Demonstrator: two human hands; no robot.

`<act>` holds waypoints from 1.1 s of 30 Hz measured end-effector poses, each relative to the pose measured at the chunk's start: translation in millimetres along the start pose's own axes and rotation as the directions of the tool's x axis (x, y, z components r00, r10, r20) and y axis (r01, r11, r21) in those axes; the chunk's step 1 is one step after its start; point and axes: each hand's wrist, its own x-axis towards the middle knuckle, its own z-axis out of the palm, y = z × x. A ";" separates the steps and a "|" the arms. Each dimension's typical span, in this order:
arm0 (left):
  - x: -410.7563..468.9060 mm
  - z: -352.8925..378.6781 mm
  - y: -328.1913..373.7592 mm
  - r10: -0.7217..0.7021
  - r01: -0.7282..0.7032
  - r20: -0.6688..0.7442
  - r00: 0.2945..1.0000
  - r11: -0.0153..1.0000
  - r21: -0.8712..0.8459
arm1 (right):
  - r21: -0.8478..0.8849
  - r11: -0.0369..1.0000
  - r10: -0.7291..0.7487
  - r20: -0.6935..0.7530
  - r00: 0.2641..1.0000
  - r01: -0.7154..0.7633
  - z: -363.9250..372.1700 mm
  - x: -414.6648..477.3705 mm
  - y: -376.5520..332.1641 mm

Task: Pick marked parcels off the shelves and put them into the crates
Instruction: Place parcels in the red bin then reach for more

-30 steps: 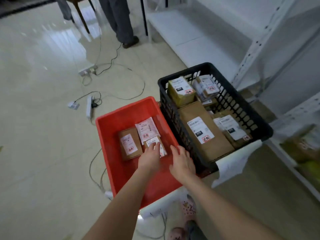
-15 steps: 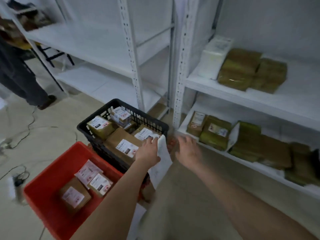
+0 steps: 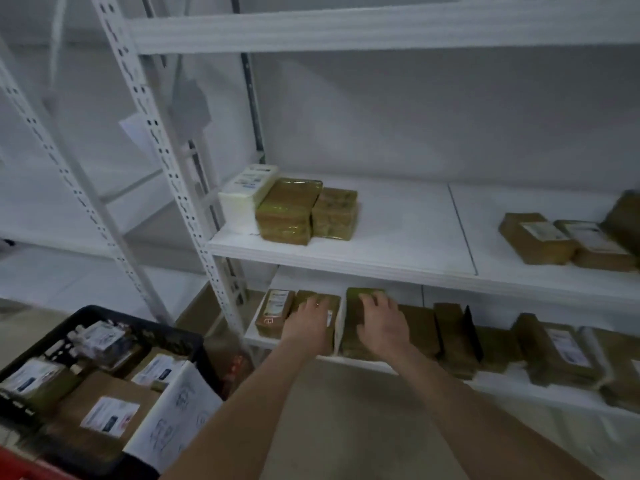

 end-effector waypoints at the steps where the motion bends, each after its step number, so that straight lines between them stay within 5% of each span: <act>1: 7.5 -1.8 17.5 0.034 -0.034 -0.005 0.999 0.999 0.017 | 0.007 1.000 0.018 -0.005 1.000 -0.018 -7.4 4.0 15.4; 11: 91.8 -48.9 52.8 0.002 -0.011 -0.179 0.984 0.999 -0.049 | 0.125 0.991 0.064 -0.066 0.996 -0.056 -44.8 72.8 71.0; 17: 178.7 -93.2 18.9 -0.117 0.075 -0.251 0.961 0.982 -0.173 | 0.481 0.866 0.140 0.031 0.990 -0.137 -60.7 156.5 44.4; 26: 285.1 -112.5 -6.2 -0.250 0.227 -0.069 0.966 0.944 -0.238 | 0.817 0.533 0.143 0.170 0.975 -0.221 -83.9 263.3 13.2; 31: 298.6 -114.3 36.5 -0.159 0.146 -0.007 0.987 0.921 -0.360 | 0.814 0.513 0.296 0.131 0.946 -0.273 -93.2 276.7 51.7; 33: 302.7 -109.0 44.5 -0.159 0.164 0.058 0.986 0.820 -0.548 | 0.786 0.505 0.364 0.180 0.914 -0.356 -96.5 274.0 81.3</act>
